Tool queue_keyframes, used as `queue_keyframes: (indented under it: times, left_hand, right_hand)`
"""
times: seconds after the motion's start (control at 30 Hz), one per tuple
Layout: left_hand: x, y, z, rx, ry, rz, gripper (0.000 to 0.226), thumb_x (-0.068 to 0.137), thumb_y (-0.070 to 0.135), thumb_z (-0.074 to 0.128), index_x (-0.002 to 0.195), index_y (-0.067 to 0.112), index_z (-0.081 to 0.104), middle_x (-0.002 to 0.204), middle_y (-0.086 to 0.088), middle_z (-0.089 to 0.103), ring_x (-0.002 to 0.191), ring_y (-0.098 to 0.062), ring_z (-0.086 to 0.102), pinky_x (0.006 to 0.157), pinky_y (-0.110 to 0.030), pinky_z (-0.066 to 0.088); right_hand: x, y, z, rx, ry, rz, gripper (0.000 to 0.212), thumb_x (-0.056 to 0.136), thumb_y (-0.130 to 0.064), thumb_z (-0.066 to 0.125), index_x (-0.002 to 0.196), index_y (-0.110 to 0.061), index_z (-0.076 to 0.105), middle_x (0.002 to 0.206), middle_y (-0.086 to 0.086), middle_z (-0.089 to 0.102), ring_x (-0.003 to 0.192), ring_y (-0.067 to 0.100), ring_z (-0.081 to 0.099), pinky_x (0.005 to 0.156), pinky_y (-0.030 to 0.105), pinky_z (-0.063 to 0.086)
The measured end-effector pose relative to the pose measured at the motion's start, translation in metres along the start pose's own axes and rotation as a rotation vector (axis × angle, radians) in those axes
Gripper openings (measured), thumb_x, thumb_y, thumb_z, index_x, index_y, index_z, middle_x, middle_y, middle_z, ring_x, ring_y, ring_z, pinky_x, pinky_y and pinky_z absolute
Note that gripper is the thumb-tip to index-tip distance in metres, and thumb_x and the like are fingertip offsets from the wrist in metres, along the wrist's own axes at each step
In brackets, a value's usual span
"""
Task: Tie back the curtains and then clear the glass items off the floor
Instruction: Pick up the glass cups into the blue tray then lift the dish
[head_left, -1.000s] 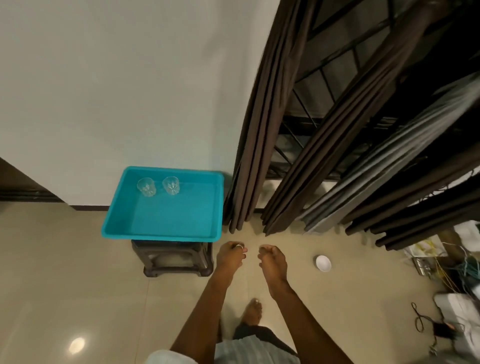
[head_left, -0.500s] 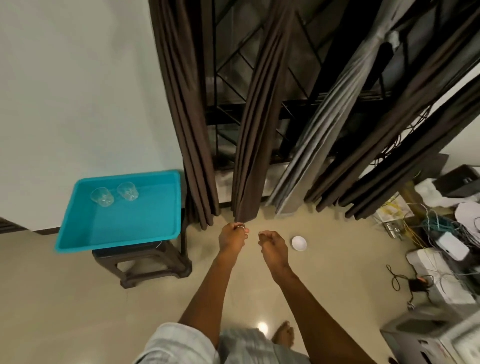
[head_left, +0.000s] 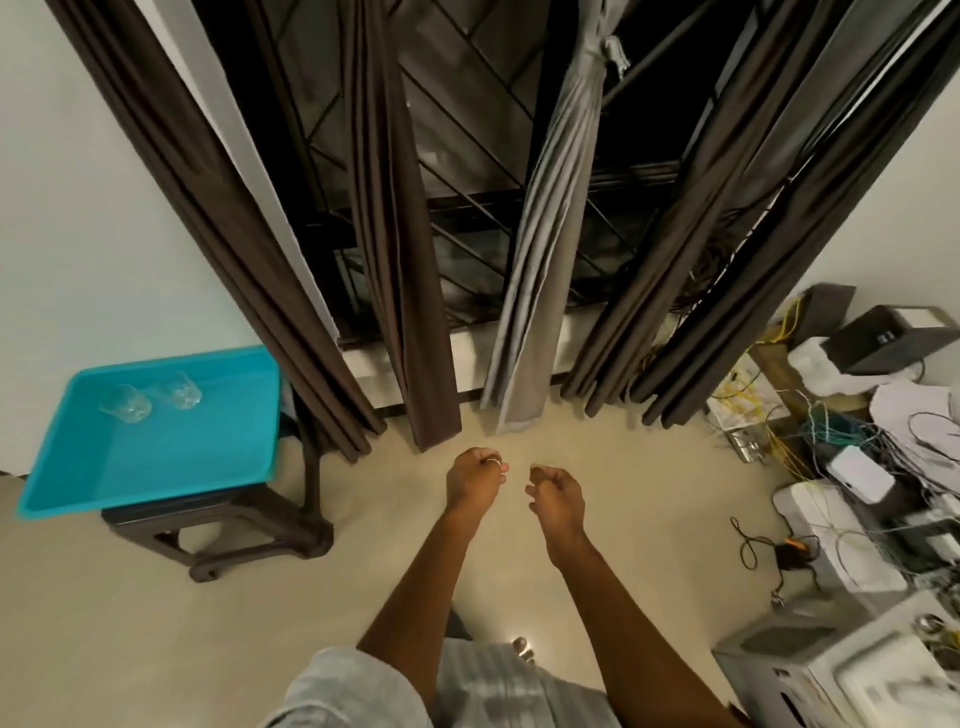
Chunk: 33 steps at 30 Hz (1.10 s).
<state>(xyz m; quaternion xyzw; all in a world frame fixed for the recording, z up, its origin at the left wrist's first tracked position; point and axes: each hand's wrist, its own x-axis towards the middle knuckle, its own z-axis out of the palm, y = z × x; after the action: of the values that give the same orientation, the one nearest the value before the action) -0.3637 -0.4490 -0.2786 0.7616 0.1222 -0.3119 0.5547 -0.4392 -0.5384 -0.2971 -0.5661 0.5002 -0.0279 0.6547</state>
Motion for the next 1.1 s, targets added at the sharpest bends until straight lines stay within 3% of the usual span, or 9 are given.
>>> queue_keyframes:
  times: [0.23, 0.43, 0.57, 0.8, 0.9, 0.97, 1.1]
  left_hand:
    - [0.038, 0.032, 0.051, 0.075, -0.058, -0.059, 0.021, 0.094, 0.014, 0.050, 0.083, 0.022, 0.066, 0.098, -0.006, 0.076, 0.092, -0.023, 0.072, 0.092, -0.040, 0.058]
    - [0.079, 0.086, 0.119, -0.093, -0.137, -0.065, 0.016, 0.097, 0.012, 0.048, 0.095, 0.019, 0.063, 0.093, -0.003, 0.071, 0.082, -0.017, 0.067, 0.084, -0.034, 0.053]
    - [0.094, 0.090, 0.144, -0.038, -0.178, -0.109, 0.021, 0.095, 0.012, 0.048, 0.086, 0.023, 0.064, 0.100, -0.009, 0.076, 0.073, -0.016, 0.066, 0.079, -0.031, 0.055]
    - [0.126, 0.080, 0.155, 0.026, -0.081, -0.207, 0.022, 0.089, 0.015, 0.055, 0.073, 0.024, 0.067, 0.100, -0.008, 0.077, 0.100, -0.032, 0.071, 0.096, -0.045, 0.056]
    - [0.129, 0.065, 0.172, 0.042, -0.073, -0.280, 0.015, 0.091, 0.015, 0.059, 0.093, 0.013, 0.074, 0.106, -0.015, 0.075, 0.103, -0.035, 0.070, 0.099, -0.045, 0.054]
    - [0.125, 0.063, 0.187, 0.001, -0.036, -0.326, 0.018, 0.094, 0.012, 0.057, 0.104, 0.009, 0.071, 0.104, -0.014, 0.075, 0.097, -0.031, 0.072, 0.089, -0.040, 0.057]
    - [0.124, 0.067, 0.222, -0.054, 0.040, -0.399, 0.015, 0.095, 0.009, 0.055, 0.095, 0.017, 0.068, 0.094, -0.008, 0.074, 0.092, -0.027, 0.072, 0.081, -0.040, 0.056]
  right_hand:
    - [0.046, -0.031, -0.037, -0.118, 0.003, -0.039, 0.012, 0.096, -0.027, 0.061, 0.089, -0.020, 0.068, 0.098, 0.004, 0.071, 0.099, 0.027, 0.067, 0.098, 0.050, 0.055]
    - [0.107, -0.073, -0.090, -0.149, 0.074, 0.024, 0.010, 0.095, -0.027, 0.064, 0.092, -0.018, 0.067, 0.097, 0.006, 0.071, 0.103, 0.032, 0.068, 0.098, 0.051, 0.055]
    - [0.129, -0.081, -0.099, -0.129, 0.101, 0.067, 0.009, 0.096, -0.019, 0.061, 0.096, -0.014, 0.068, 0.093, 0.004, 0.070, 0.095, 0.032, 0.069, 0.095, 0.051, 0.057]
    - [0.171, -0.070, -0.092, -0.292, 0.040, 0.085, 0.008, 0.092, -0.028, 0.061, 0.094, -0.023, 0.067, 0.102, 0.009, 0.072, 0.098, 0.030, 0.067, 0.093, 0.053, 0.056]
    - [0.210, -0.048, -0.104, -0.367, -0.029, 0.124, 0.021, 0.085, -0.044, 0.058, 0.098, -0.030, 0.067, 0.106, 0.005, 0.073, 0.101, 0.029, 0.068, 0.096, 0.053, 0.055]
    - [0.244, -0.018, -0.116, -0.421, -0.068, 0.161, 0.034, 0.077, -0.063, 0.053, 0.097, -0.039, 0.065, 0.102, -0.006, 0.073, 0.098, 0.024, 0.069, 0.095, 0.051, 0.056]
    - [0.286, 0.014, -0.143, -0.576, -0.141, 0.180, 0.037, 0.072, -0.076, 0.043, 0.097, -0.055, 0.059, 0.084, -0.019, 0.071, 0.085, 0.014, 0.070, 0.086, 0.046, 0.060]
